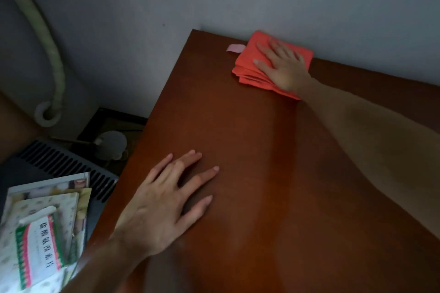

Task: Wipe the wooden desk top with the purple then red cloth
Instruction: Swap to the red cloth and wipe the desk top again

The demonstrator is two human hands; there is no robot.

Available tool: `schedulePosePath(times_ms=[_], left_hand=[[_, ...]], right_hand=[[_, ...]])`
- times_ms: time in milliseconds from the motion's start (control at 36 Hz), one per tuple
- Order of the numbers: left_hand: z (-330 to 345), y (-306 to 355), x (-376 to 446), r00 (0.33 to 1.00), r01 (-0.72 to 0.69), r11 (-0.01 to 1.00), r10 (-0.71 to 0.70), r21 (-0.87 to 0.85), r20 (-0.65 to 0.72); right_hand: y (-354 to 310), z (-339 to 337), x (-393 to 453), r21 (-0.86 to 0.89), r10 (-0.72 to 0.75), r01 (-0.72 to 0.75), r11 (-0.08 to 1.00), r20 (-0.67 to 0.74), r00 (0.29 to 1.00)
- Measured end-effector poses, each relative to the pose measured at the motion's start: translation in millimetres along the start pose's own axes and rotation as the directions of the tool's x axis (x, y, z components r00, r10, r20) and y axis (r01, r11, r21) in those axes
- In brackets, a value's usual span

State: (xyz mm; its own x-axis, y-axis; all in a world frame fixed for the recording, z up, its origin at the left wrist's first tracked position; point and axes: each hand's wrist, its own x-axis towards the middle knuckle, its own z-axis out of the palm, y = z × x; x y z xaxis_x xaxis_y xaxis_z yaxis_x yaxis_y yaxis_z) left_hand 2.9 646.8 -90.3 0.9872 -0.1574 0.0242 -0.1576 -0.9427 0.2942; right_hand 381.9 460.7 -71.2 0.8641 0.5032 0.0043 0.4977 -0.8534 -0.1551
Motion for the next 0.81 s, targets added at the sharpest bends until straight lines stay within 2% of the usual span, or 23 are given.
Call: schedulePosePath(times_ms=[111,250,417,556,639,694,806], left_hand=[[0.1,1.4,0.5,1.0,0.008,1.0,-0.008,0.005,0.003],[-3.5,4.1,3.0,0.999,0.015,1.0,-0.016,-0.005,-0.033],[-0.7,11.2,-0.2,0.997,0.017,1.0,-0.015,0.026,-0.077],[1.9,18.5,-8.6,0.986,-0.006,0.999,0.012,0.042,-0.164],[6.5,35.7,-15.1,0.975,0.021,1.0,-0.018,0.012,-0.222],[9.8,52.2,-18.6,0.97,-0.013,1.0,0.009,-0.015,-0.242],[14.6,79.5,-18.9,0.967,-0.052,0.996,0.032,-0.076,-0.253]], right_hand=[[-13.4,5.8,-47.1,0.05,0.148,-0.149,0.988,0.011,0.989],[-35.4,14.1,-149.3,0.032,0.168,-0.167,0.985,-0.014,0.986],[-77.8,27.7,-316.7,0.028,0.053,-0.051,0.998,-0.079,0.995],[-106.6,32.5,-430.7,-0.013,-0.03,0.03,0.999,-0.059,0.998],[-99.4,29.0,-447.0,-0.018,-0.098,0.097,0.995,-0.037,0.995],[-87.2,23.2,-440.0,-0.013,-0.16,0.16,0.987,-0.003,0.987],[-51.8,9.9,-406.7,-0.013,-0.335,0.338,0.941,0.094,0.938]])
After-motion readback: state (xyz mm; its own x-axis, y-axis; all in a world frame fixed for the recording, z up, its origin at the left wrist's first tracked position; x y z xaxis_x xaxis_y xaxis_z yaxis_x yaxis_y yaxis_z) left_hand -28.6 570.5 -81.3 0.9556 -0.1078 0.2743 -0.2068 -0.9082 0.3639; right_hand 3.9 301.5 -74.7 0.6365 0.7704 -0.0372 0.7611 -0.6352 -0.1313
